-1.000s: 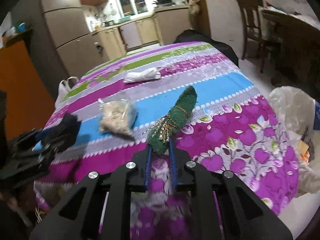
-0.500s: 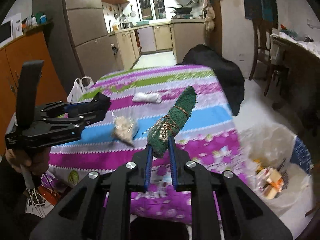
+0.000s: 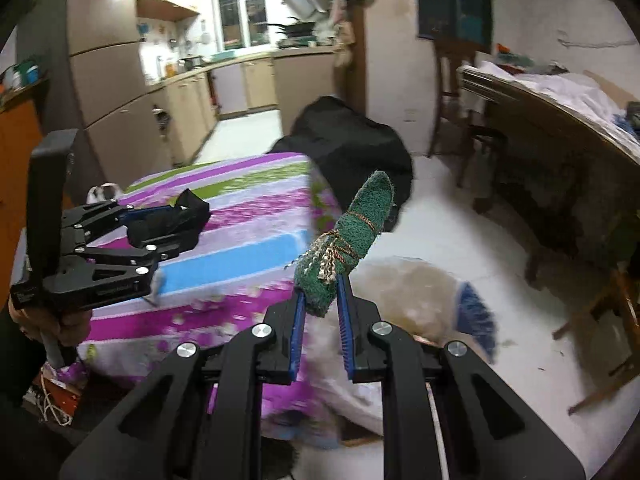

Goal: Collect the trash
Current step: 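Carry the black cloth and green scrubber over the white trash bag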

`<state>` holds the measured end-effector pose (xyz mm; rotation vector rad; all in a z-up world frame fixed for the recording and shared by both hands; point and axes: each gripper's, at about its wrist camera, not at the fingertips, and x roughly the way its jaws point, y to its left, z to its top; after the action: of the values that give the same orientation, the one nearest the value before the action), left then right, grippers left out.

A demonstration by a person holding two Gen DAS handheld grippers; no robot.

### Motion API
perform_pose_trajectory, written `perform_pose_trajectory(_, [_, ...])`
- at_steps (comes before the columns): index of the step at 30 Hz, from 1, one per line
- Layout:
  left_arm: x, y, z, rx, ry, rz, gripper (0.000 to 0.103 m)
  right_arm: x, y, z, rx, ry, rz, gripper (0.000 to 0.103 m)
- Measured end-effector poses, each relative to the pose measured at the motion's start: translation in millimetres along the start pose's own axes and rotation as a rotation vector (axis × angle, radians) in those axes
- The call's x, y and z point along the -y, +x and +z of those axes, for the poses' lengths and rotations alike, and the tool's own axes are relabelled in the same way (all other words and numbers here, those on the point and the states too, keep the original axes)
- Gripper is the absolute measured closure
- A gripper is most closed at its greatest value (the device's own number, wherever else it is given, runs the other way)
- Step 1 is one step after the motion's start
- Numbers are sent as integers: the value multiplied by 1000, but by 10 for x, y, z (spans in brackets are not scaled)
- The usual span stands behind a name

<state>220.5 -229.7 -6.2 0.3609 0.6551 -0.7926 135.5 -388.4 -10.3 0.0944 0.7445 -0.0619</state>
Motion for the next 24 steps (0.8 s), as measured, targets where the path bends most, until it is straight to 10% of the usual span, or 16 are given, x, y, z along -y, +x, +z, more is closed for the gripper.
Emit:
perform_pose_trajectory(9, [763, 531, 470, -31, 152, -169, 48, 533, -51, 45, -129, -7, -70, 89])
perform_pose_trajectory(24, [1580, 1434, 353, -161, 370, -88, 48, 675, 389, -143, -349, -95, -89, 88])
